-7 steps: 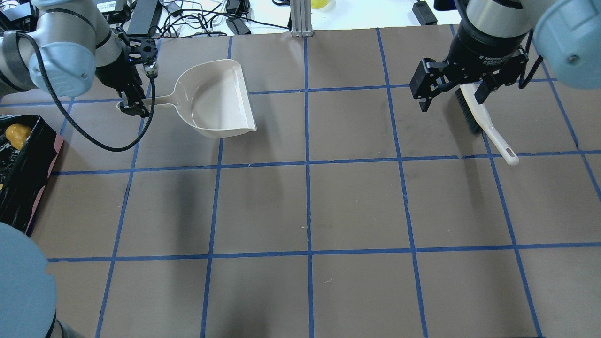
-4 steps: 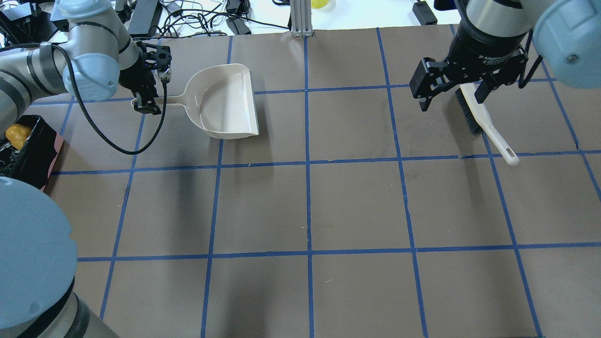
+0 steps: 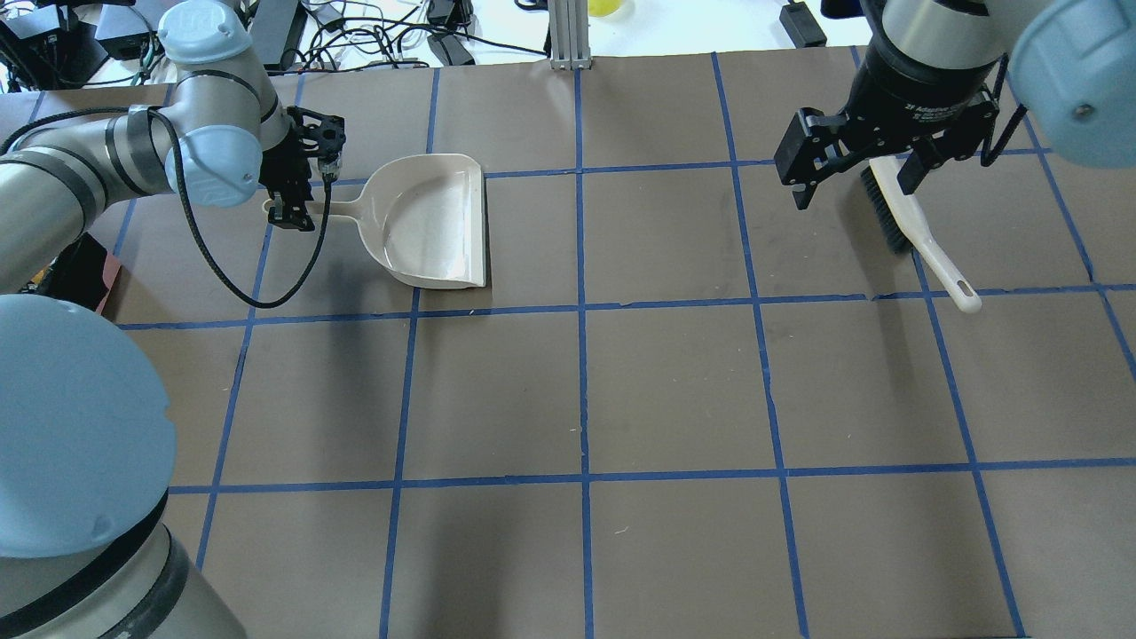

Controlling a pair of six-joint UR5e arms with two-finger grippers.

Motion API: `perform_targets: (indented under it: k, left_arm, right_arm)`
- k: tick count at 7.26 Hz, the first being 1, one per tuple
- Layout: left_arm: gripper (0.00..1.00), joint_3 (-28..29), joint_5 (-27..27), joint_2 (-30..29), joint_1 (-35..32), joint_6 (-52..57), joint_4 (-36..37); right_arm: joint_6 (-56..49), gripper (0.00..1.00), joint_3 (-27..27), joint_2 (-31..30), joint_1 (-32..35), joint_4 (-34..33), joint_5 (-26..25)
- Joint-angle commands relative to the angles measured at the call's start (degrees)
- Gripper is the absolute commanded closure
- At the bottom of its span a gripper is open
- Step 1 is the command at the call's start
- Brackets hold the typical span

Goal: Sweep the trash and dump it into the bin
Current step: 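Bring the empty dustpan back and lower it onto the table with the left gripper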

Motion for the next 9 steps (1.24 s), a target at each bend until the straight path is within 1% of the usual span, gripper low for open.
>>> perform_targets:
  k: [1,3,4,5,6,7,9]
  left_arm:
    - [1.0,-0.02,2.59,-0.12,-0.39,0.95,0.34]
    - [1.0,-0.1,2.67,-0.04,-0.82,-0.1,0.34]
    - [0.29,-0.02,1.72,0.31,-0.91,-0.89,0.43]
    - [0.0,0.42,1.36,1.36,-1.0,-2.81,0.17]
    - [0.0,0.77,-0.73,2.85,-1.79,-5.7,-0.53]
    - [0.0,0.69,-1.97,4.09,-3.79,-13.91,-0.62]
    - [0.0,0.69,-1.98,6.99,-9.42,-30.08,-0.8]
  right_arm:
    - [-0.02,0.0,0.0,0.02,0.0,-0.23,0.0]
    - [-0.02,0.0,0.0,0.2,0.0,-0.23,0.0]
    - [-0.02,0.0,0.0,-0.06,0.0,-0.23,0.0]
    - [-0.02,0.0,0.0,0.2,0.0,-0.06,-0.09]
    - [0.07,0.0,0.0,0.03,0.0,-0.32,0.0]
    - [-0.02,0.0,0.0,0.2,0.0,-0.15,-0.09]
    - [-0.02,0.0,0.0,0.2,0.0,-0.15,-0.09]
